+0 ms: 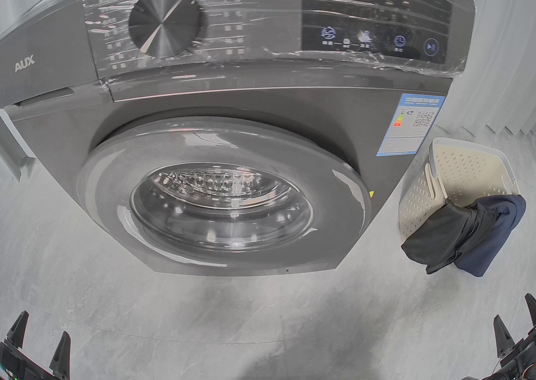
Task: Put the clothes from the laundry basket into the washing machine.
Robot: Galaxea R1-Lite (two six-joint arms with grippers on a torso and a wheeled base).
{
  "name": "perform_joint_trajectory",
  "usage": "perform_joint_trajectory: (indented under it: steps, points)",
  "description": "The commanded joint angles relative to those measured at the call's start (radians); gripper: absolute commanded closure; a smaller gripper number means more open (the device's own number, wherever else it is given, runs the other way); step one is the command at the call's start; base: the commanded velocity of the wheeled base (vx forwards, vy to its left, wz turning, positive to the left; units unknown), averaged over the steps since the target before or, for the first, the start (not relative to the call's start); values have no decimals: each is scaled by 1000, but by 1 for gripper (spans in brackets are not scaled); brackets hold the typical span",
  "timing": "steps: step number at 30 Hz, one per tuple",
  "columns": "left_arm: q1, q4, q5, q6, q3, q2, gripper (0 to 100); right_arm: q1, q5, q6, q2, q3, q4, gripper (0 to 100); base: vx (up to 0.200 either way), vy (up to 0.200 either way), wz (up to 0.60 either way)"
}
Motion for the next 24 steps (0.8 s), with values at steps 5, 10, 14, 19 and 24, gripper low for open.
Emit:
perform_joint_trajectory:
  steps: [5,10,14,19,24]
  points:
    - [0,-1,1,0,18,-15,0,-1,0,0,-7,18,-1,0,0,0,0]
    - [0,-1,1,0,18,-17,0,-1,0,0,-7,18,-1,0,0,0,480]
    - [0,-1,1,0,18,-15,0,0,0,0,-9,18,-1,0,0,0,300]
    - [0,-1,-1,-2,18,-15,0,0,0,0,-9,18,-1,0,0,80,0]
    - [0,-1,1,3,18,-17,0,0,0,0,-9,18,-1,0,0,80,0]
